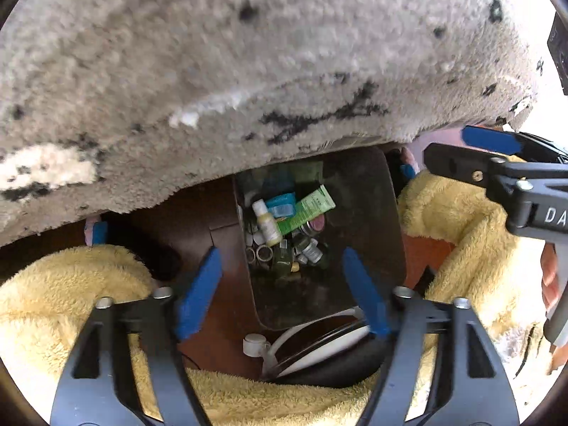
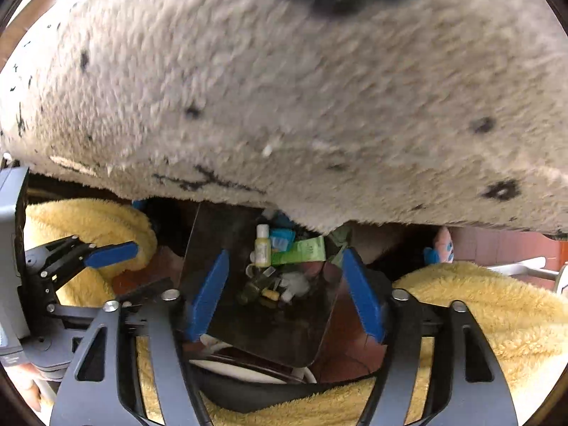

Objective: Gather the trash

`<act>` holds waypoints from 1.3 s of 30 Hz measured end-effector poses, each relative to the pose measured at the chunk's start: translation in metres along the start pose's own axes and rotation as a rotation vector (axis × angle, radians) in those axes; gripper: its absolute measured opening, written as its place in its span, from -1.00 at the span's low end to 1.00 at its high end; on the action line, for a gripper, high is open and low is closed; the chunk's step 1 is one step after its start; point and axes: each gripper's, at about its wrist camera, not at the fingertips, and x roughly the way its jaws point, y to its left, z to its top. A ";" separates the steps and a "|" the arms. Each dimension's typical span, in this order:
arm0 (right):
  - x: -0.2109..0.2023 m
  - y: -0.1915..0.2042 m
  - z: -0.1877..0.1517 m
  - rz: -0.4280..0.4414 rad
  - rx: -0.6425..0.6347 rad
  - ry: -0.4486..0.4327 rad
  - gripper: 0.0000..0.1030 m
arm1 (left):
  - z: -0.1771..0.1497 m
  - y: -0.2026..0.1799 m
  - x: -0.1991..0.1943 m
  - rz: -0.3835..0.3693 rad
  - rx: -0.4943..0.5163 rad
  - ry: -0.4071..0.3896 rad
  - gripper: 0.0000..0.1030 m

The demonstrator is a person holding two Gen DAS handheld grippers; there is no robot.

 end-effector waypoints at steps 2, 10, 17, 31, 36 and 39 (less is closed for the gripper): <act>-0.008 0.000 0.001 -0.018 0.004 -0.023 0.81 | 0.001 0.002 -0.012 0.006 -0.005 -0.026 0.68; -0.064 -0.008 0.004 -0.093 0.020 -0.174 0.93 | 0.008 0.004 -0.073 0.059 -0.033 -0.204 0.84; -0.135 0.001 0.013 -0.172 -0.004 -0.374 0.93 | 0.020 -0.001 -0.142 0.162 -0.043 -0.410 0.84; -0.279 0.018 0.037 -0.217 -0.030 -0.790 0.93 | 0.038 -0.015 -0.312 0.331 -0.023 -0.901 0.84; -0.329 0.027 0.028 -0.250 -0.012 -0.971 0.93 | 0.041 -0.022 -0.365 0.327 -0.047 -1.027 0.84; -0.346 0.029 0.024 -0.265 0.008 -1.037 0.93 | 0.037 -0.029 -0.384 0.363 -0.054 -1.076 0.84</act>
